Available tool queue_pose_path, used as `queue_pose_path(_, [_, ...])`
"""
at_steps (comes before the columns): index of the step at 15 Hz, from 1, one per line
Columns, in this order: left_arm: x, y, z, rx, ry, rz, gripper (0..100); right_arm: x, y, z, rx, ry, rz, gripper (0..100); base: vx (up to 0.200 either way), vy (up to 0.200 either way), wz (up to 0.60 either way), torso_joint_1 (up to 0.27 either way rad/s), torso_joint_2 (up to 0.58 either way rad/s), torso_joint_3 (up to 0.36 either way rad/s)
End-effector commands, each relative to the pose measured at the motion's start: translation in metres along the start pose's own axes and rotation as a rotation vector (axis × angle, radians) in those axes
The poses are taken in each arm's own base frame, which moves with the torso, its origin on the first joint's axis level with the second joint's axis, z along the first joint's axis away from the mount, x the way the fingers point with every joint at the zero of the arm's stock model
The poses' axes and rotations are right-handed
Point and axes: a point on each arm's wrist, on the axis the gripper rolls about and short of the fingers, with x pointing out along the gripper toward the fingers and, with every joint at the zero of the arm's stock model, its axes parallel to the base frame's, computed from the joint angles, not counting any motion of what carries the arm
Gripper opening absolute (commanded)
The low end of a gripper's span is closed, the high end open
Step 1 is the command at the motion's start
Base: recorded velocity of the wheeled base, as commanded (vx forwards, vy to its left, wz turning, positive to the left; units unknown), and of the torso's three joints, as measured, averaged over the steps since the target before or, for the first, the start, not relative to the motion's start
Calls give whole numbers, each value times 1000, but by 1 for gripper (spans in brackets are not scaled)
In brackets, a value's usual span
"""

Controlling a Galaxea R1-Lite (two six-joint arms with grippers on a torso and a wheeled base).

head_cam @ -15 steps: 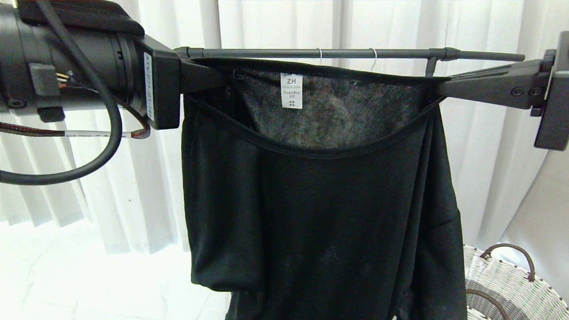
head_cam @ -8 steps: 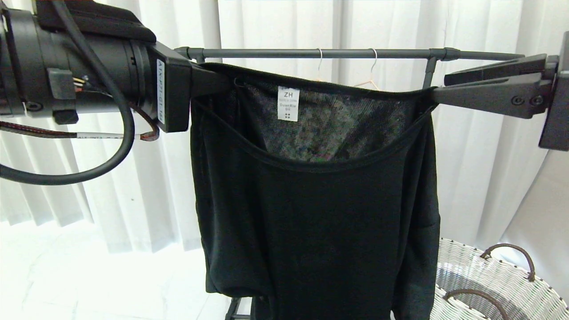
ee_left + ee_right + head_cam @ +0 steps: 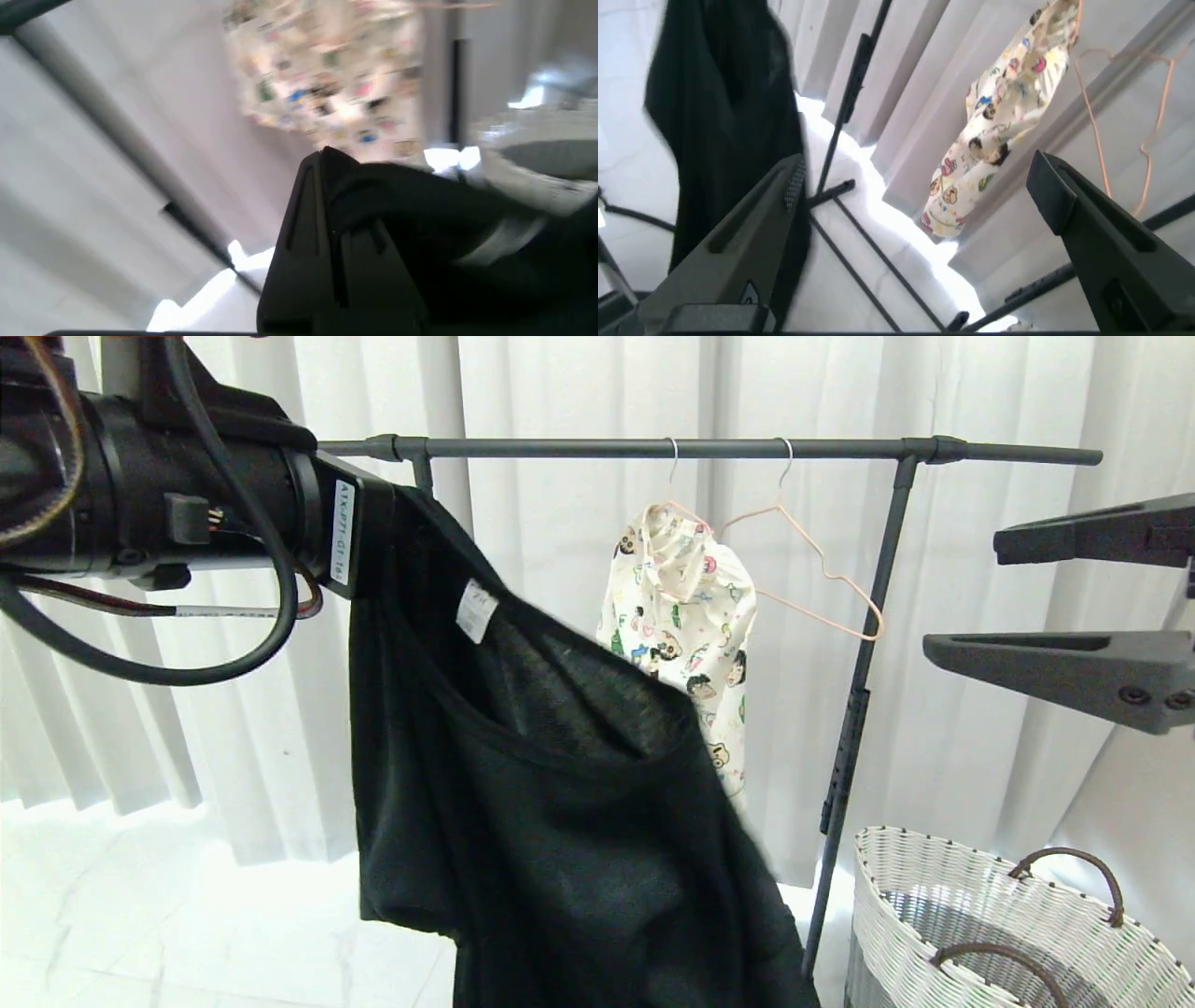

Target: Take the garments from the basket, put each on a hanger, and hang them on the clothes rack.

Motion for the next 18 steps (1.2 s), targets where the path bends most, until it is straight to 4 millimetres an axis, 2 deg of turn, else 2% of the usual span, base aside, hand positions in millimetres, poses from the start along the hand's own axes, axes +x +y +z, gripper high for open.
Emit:
queue_pose_path(1, [7,10,-6,-14,32,46,0,-21,-4,-9,7,-11,-37,100,0,0,0,0,0,0])
queue_pose_path(3, [7,13,-7,-21,36,62,0,-25,-11,-15,17,10,-100,100,0,0,0,0,0,0])
queue_pose_path(5, [-3,23,-8,-30,32,106,0,-26,-29,-26,41,110,-292,100,0,0,0,0,0,0])
queue_pose_path(6, [-15,33,-14,-37,41,157,0,-32,-36,-35,50,209,-419,100,0,0,0,0,0,0])
queue_pose_path(7, [-21,37,-18,-41,48,180,0,-36,-37,-39,54,248,-464,100,0,0,0,0,0,0])
queue_pose_path(9, [-56,54,-45,-76,104,326,0,-62,-40,-59,90,418,-592,100,0,0,0,0,0,0])
queue_pose_path(11, [-82,51,-66,-95,136,382,0,-68,-38,-78,92,477,-634,100,0,0,0,0,0,0])
queue_pose_path(13, [-100,39,-88,-105,167,399,0,-71,-38,-95,70,501,-724,100,0,0,0,0,0,0])
queue_pose_path(16, [-112,29,-102,-107,179,396,0,-70,-34,-114,6,491,-778,100,0,0,0,0,0,0])
queue_pose_path(18, [-112,29,-103,-106,182,397,0,-69,-34,-124,-21,505,-796,100,0,0,0,0,0,0])
